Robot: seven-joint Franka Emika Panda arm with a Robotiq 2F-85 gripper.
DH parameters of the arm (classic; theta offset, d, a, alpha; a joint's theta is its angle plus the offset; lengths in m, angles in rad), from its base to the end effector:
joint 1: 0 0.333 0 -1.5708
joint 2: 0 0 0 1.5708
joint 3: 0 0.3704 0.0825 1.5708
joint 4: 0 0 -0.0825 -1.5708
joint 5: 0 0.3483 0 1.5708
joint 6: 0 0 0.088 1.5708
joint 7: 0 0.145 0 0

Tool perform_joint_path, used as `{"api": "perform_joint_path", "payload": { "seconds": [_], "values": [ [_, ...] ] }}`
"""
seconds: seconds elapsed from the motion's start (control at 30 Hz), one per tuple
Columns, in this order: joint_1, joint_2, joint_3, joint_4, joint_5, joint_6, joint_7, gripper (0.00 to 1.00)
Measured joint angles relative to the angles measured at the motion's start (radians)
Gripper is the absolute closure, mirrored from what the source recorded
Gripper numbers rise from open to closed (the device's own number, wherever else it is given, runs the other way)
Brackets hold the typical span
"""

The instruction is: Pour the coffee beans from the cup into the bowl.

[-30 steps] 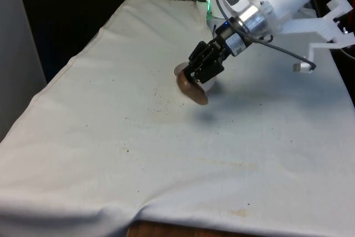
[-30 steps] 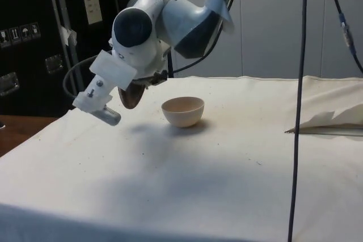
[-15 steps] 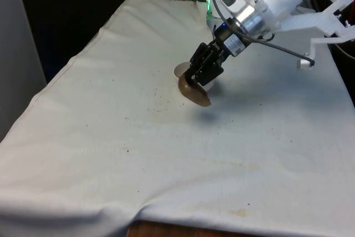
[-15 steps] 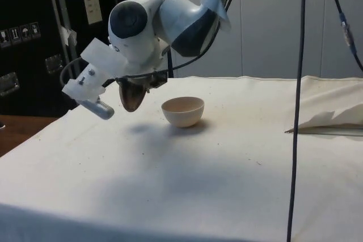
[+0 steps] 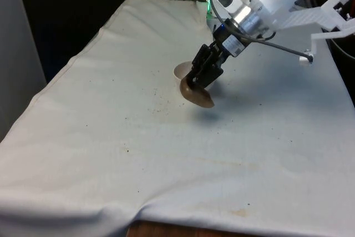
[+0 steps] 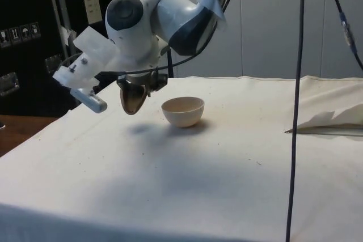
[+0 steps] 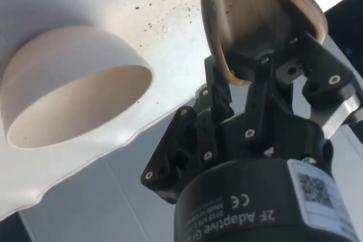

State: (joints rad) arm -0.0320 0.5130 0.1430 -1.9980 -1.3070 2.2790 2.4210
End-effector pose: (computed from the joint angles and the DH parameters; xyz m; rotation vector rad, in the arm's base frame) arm 0.6115 0.0118 0.2436 2.0494 -1.5739 0.9672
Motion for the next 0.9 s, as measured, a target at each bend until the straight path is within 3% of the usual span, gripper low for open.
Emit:
{"api": "perform_joint_path", "payload": {
  "seconds": [0.9],
  "values": [
    [-0.007, -0.004, -0.017, 0.043, 0.194, 0.049, -0.12, 0.96]
  ]
}}
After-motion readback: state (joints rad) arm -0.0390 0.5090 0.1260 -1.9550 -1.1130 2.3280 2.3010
